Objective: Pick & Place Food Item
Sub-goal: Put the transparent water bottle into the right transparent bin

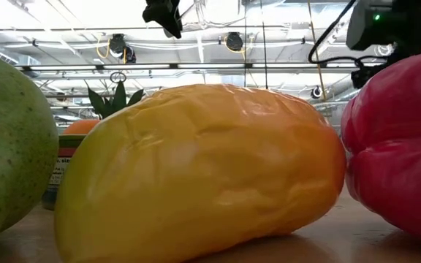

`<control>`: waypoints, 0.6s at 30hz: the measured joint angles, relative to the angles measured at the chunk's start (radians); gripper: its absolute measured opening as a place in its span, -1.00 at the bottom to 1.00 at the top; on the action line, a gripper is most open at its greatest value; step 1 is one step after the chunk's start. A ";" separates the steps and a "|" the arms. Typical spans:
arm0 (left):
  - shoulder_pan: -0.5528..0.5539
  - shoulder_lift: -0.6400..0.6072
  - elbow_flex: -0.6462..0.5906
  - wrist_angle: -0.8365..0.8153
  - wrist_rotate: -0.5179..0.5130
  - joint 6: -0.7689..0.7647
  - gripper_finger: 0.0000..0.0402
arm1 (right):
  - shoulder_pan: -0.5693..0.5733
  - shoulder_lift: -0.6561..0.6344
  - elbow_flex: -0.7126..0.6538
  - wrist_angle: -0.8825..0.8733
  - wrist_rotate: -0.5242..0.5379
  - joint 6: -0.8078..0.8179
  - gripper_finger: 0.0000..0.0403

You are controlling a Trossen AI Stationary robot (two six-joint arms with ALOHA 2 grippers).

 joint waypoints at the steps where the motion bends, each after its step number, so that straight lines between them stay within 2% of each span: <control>1: 0.000 0.000 0.000 0.000 0.000 0.000 -0.33 | -0.011 0.002 -0.010 0.027 -0.017 -0.017 -1.00; 6: 0.000 0.000 0.000 -0.001 0.001 -0.001 -0.33 | -0.048 0.019 -0.035 0.173 -0.054 -0.085 -1.00; 18: 0.001 0.000 0.000 -0.010 0.008 -0.007 -0.33 | -0.164 0.122 -0.037 0.331 -0.070 -0.211 -1.00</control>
